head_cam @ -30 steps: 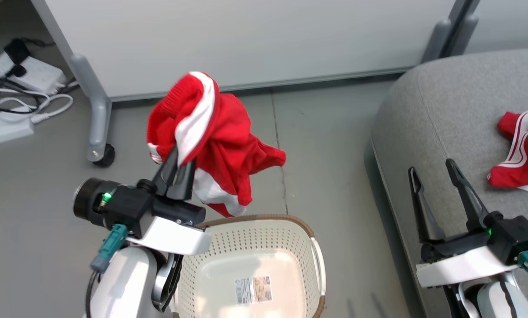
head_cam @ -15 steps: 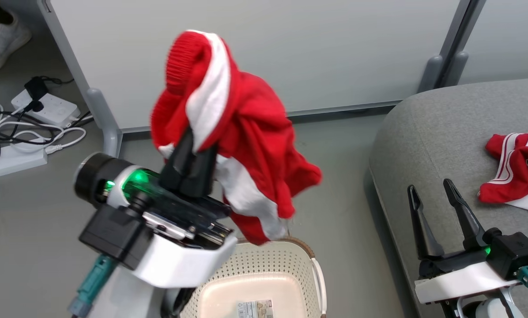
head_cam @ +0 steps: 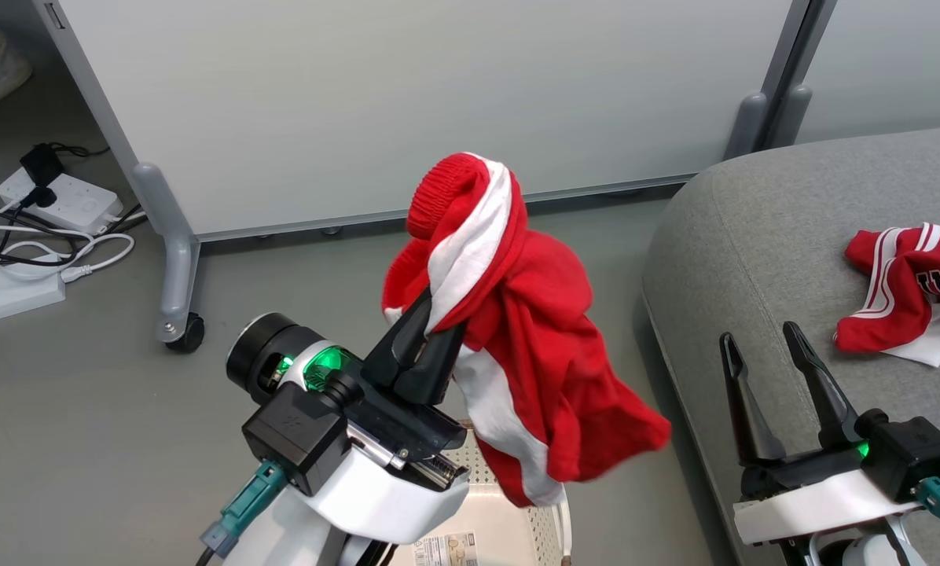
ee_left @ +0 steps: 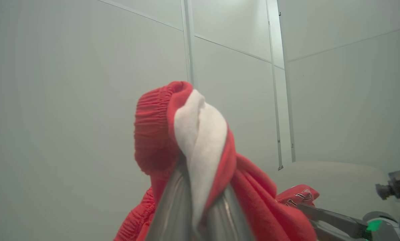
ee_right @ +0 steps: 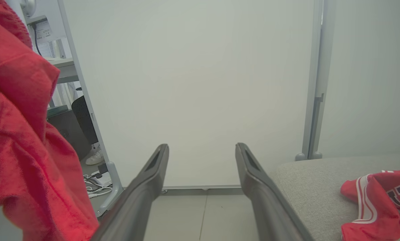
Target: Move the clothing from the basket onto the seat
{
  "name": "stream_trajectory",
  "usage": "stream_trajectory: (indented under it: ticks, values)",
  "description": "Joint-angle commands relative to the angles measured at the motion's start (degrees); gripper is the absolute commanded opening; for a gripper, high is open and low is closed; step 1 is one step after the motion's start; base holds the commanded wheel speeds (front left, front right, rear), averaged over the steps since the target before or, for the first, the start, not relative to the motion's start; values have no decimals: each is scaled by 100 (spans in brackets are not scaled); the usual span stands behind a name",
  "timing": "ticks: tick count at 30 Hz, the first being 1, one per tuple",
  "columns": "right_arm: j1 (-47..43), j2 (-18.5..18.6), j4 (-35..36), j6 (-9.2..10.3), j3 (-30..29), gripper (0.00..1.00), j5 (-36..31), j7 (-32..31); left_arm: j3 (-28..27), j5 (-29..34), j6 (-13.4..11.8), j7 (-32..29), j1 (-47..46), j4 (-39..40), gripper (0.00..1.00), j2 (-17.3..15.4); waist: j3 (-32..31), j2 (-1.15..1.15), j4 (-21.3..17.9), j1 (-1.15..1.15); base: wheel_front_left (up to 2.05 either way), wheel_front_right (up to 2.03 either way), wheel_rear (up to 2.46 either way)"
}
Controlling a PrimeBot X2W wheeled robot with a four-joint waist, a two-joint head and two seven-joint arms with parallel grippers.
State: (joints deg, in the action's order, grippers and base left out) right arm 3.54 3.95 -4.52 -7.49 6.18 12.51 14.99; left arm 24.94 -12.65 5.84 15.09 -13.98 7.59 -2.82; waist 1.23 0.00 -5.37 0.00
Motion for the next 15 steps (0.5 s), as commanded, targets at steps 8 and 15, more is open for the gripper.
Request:
stream_trajectory:
  ticks: [8, 15]
  values:
    - [-23, 138, 34, -1, 79, 100, -2, 31, -108, 12, 20, 9, -18, 94, 0, -15, -12, 0, -66, 0, 0, 0, 0]
    - [-220, 667, 571, -1, 740, 100, 338, 30, -168, -3, 38, 9, 3, 80, 0, -17, -4, 0, -127, 0, 0, 0, 0]
